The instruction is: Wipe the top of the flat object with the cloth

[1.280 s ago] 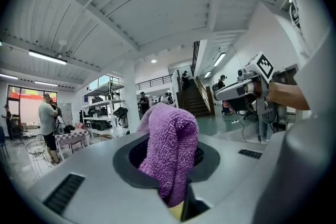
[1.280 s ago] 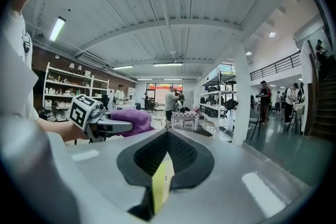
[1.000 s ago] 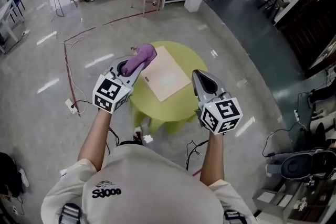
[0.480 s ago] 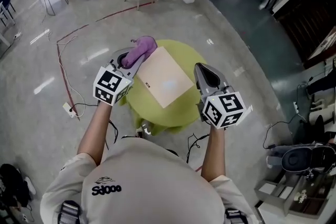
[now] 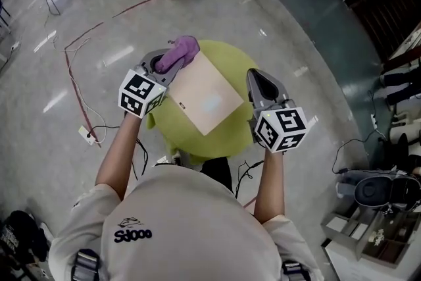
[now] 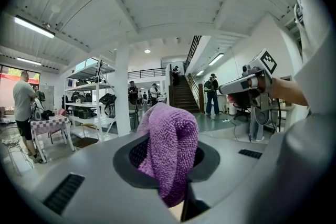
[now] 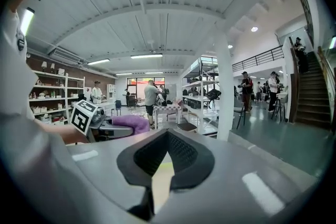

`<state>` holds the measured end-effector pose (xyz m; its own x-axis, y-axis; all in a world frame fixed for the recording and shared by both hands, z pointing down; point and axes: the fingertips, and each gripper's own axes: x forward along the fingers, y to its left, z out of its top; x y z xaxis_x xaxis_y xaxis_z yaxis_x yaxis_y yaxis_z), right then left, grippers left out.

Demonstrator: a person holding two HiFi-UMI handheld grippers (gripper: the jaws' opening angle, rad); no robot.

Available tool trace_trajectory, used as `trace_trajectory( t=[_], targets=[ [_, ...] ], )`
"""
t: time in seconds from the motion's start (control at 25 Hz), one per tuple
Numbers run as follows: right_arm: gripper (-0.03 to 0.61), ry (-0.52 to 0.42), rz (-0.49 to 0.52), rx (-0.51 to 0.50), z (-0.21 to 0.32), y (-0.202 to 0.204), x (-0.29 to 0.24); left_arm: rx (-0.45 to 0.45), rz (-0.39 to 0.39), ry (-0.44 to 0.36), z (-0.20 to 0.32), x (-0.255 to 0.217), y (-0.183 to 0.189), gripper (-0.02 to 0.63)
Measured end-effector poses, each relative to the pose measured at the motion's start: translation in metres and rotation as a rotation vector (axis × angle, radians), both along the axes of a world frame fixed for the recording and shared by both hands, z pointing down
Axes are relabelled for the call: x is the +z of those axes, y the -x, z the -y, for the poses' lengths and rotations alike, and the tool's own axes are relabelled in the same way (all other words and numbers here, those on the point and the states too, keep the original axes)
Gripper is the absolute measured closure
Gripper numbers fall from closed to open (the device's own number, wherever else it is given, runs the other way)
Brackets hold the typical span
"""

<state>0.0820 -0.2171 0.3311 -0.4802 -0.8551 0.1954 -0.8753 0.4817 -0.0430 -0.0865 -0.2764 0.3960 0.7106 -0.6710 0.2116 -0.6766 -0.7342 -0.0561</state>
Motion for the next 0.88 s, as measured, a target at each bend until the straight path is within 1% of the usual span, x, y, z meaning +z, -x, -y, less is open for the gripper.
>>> trace_trajectory(
  t=[0.28,0.36,0.56,0.76,0.88],
  targets=[
    [0.569,0.049,0.031,-0.003,0.040,-0.026,0.030,-0.030,0.054,0.100,0.043,0.045,-0.016,0.548],
    [0.569,0.065,0.031,-0.017,0.051,-0.030,0.039,-0.037,0.084,0.123,0.056,0.060,-0.021,0.548],
    [0.569,0.122,0.003,-0.061,0.069,-0.033,0.070,-0.040,0.162,0.208,0.084,0.104,-0.040,0.548],
    [0.569,0.151,-0.045,-0.089,0.084,-0.034,0.099,-0.072,0.193,0.275,0.110,0.148,-0.049,0.548],
    [0.568,0.170,-0.052,-0.096,0.093,-0.038,0.111,-0.098,0.239,0.327,0.123,0.182,-0.051,0.548]
  ],
)
